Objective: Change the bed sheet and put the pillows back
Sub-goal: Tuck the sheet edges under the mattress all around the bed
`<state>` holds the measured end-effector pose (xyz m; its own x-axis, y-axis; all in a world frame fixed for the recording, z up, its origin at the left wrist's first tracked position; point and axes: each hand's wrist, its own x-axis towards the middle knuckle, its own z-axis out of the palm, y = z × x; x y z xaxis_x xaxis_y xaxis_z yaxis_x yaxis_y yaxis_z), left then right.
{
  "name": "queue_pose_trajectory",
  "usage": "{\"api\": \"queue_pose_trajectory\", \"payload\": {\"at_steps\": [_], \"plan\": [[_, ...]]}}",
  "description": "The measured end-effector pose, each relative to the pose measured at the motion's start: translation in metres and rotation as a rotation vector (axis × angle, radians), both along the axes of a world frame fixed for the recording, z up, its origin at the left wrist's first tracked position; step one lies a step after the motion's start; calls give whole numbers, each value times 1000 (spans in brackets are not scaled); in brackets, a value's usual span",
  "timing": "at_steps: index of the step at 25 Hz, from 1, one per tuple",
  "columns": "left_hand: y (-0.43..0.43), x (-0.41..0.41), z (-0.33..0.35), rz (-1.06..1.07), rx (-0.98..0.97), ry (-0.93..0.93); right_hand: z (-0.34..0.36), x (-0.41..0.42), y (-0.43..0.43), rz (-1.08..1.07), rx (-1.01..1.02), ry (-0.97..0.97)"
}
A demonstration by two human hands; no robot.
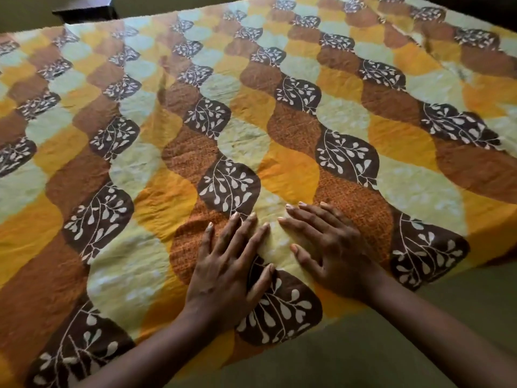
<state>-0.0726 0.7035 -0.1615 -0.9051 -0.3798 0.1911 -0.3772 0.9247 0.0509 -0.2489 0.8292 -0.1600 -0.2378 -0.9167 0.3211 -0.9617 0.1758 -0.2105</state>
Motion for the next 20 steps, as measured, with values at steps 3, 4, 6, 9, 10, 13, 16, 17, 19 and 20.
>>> {"api": "queue_pose_trajectory", "payload": {"at_steps": [3, 4, 6, 9, 10, 13, 16, 17, 19, 20], "plan": [[-3, 0, -3, 0, -18, -4, -4, 1, -4, 14, -63, 22], [-3, -2, -5, 1, -21, -1, -6, -1, -6, 17, -91, 24], [-2, -7, -10, 4, -33, -25, -13, -5, -6, 31, -137, 20], [-2, -6, -17, 16, -37, -95, -21, -4, -8, 34, -131, 20], [-3, -5, -16, 20, -30, -127, -21, -2, -8, 26, -100, 9], [-2, -4, -4, 38, 21, -225, -15, 1, -8, 11, 33, 0], [4, -8, 7, 68, 99, -366, -9, -2, -8, 37, 192, -58], [4, -8, 8, 85, 149, -409, -8, -4, -10, 50, 231, -85], [4, -7, 19, 106, 214, -494, 4, -4, -12, 71, 326, -185], [3, -9, 28, 115, 228, -531, 13, -6, -14, 82, 372, -225]]}}
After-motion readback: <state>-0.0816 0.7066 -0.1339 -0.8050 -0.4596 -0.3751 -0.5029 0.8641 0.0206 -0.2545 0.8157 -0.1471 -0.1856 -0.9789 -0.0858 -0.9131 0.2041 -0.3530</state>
